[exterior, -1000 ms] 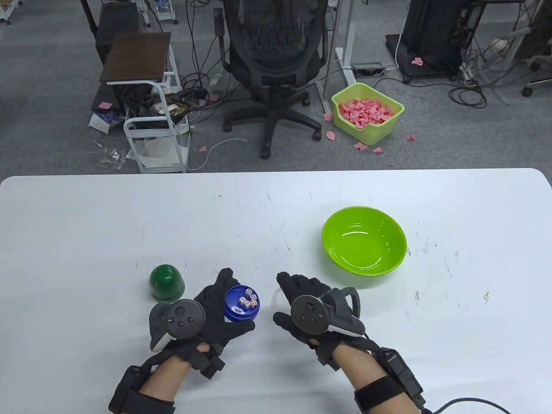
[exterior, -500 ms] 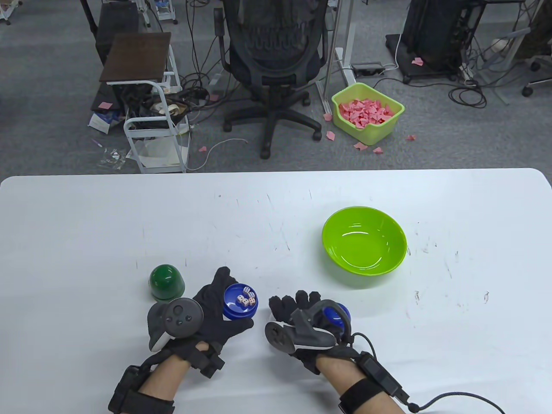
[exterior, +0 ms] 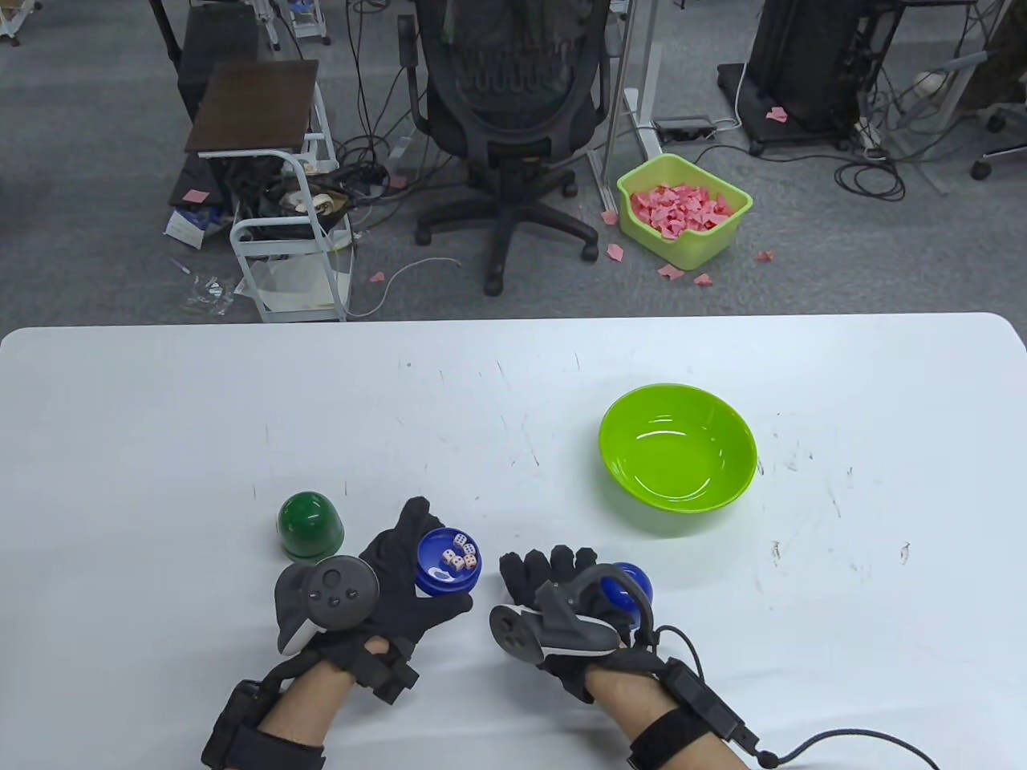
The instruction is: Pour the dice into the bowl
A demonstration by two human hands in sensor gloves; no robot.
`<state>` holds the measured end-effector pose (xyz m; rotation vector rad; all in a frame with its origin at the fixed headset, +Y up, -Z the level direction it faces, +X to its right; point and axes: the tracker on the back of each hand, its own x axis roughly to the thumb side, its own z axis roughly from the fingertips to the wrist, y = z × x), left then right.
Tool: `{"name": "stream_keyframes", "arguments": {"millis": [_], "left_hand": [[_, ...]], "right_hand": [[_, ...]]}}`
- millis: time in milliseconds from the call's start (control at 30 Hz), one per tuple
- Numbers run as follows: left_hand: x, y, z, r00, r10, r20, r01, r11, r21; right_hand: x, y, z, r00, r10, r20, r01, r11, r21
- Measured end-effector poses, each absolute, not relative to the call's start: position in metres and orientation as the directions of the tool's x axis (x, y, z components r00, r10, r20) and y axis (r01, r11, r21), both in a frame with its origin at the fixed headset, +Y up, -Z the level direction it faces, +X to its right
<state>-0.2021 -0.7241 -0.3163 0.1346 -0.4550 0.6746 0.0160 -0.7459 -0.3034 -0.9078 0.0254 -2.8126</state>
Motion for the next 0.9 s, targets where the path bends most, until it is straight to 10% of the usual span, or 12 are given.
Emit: {"name": "stream_keyframes", "arguments": {"millis": [500, 900], "left_hand": [[-0.202, -0.726, -0.316, 0.677, 0.593, 0.436, -0.652, 0.758, -0.018], [-0.200, -0.725, -0.314, 0.681, 0.592, 0.431, -0.650, 0.760, -0.016]], "right_hand": [[0.089, -0.679, -0.310, -0.837, 0.103, 0.538, -0.261, -0.938, -0.227], [0.164, -0.696, -0.317, -0.847, 0.307, 0.434, -0.427, -0.880, -0.210]]}}
